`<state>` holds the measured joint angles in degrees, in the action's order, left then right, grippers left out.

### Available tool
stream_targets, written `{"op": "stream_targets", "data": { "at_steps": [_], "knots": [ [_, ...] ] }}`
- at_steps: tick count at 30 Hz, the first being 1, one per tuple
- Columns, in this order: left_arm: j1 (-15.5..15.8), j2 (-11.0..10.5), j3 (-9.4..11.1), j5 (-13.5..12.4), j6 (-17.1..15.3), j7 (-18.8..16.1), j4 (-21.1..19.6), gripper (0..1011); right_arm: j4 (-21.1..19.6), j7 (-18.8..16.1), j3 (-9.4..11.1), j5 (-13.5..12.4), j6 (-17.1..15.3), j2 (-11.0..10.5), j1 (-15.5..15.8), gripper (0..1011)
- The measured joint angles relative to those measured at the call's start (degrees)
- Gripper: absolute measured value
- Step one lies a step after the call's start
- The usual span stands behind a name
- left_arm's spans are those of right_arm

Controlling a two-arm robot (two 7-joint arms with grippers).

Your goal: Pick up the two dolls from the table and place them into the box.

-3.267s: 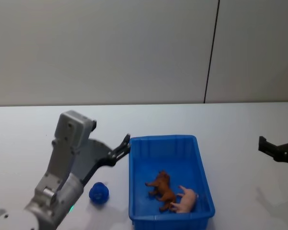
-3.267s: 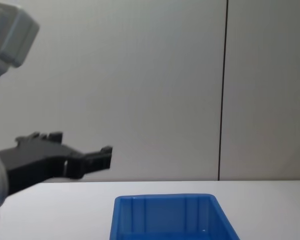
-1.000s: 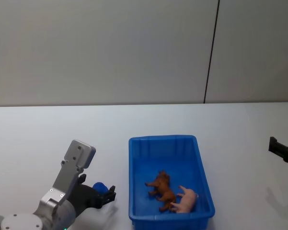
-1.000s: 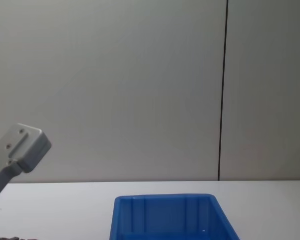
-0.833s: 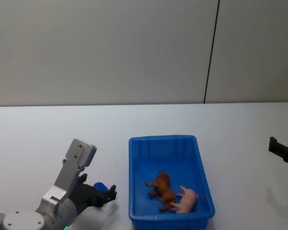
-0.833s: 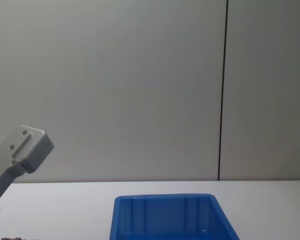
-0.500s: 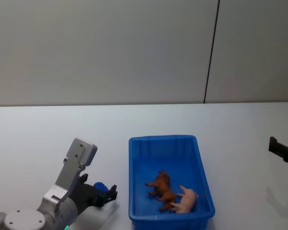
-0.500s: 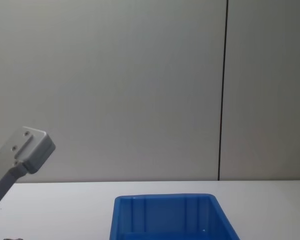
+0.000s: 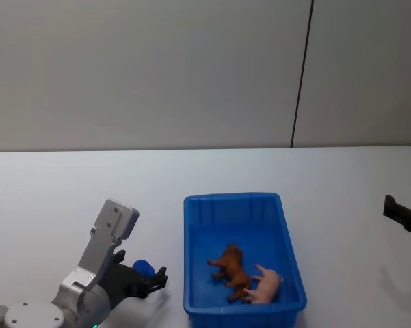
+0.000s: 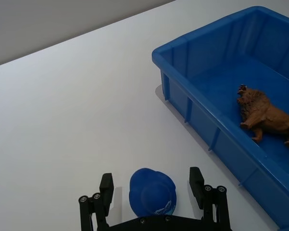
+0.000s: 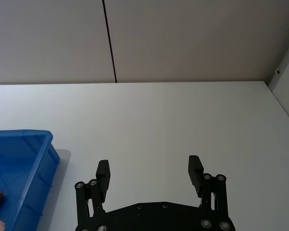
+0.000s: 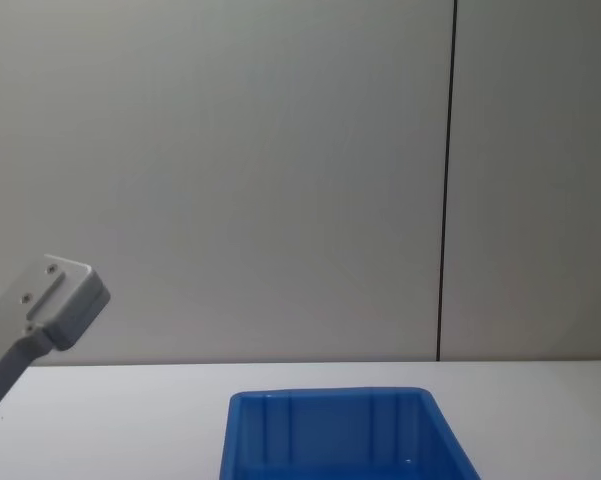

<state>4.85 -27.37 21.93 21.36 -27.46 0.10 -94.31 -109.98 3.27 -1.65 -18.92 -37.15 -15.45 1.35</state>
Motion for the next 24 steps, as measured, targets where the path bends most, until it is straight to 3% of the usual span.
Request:
{"op": "stream_targets", "data": {
  "at_steps": [16,24],
  "knots": [
    [-0.2,0.0,-0.1,0.1,-0.1,-0.1,-0.3,1001,0.0,0.0,0.0,0.0,0.0,0.0,0.0,1001],
    [-0.5,0.3,-0.3,1.4,-0.2,-1.2,-0.4,1001,0.0,0.0,0.0,0.0,0.0,0.0,0.0,1001]
  ]
}}
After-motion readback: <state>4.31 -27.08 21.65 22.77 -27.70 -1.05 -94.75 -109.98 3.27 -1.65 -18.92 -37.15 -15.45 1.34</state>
